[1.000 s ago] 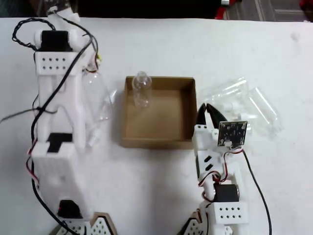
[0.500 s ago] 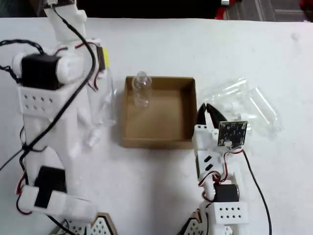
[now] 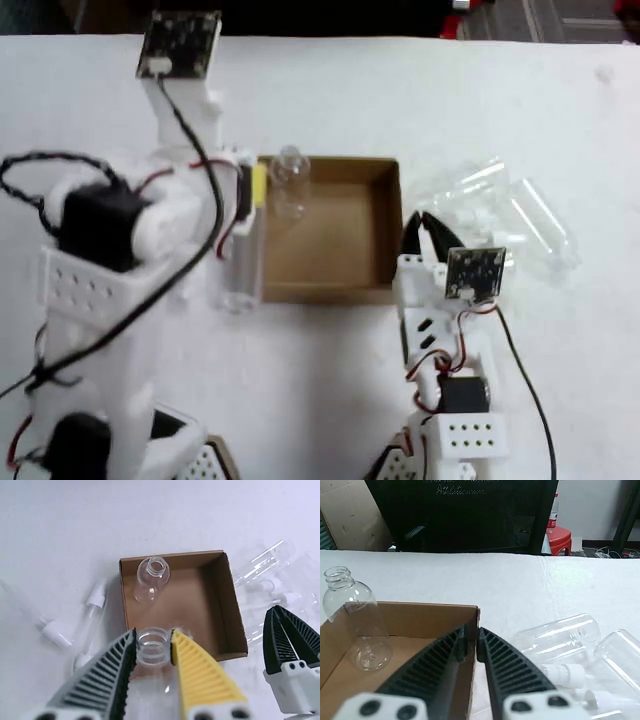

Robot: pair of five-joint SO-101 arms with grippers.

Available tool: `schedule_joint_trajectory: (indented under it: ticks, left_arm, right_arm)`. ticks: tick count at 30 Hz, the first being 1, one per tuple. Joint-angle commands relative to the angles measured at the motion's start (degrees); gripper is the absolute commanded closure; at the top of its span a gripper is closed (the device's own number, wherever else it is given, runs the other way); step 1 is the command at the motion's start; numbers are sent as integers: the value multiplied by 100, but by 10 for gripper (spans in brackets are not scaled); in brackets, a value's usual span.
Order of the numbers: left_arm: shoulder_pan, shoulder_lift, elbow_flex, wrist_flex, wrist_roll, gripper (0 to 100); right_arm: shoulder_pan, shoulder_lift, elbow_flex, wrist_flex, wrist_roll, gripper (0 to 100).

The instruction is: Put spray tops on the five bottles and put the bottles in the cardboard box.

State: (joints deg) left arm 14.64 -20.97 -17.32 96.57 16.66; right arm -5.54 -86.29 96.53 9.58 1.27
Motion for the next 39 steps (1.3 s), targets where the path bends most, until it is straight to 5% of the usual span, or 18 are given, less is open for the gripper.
schedule_joint_trajectory:
  ticks: [1,9,16,26,39]
  left_arm:
    - [92,-1200,1503,-1284,-53,978]
    - [470,-3011,4589,-4475,-9,978]
    - [1147,-3178,5934,-6593,-44,977]
    - [936,-655,6505,-10497,-466,977]
    - [734,2097,6532,-13486,-1073,977]
  right_arm:
    - [-4,22,62,-127,-9,977]
    - [-4,22,62,-127,-9,977]
    - [40,-4,62,-145,-9,977]
    - [391,-22,62,-233,-53,977]
    - [391,-22,62,-242,-53,977]
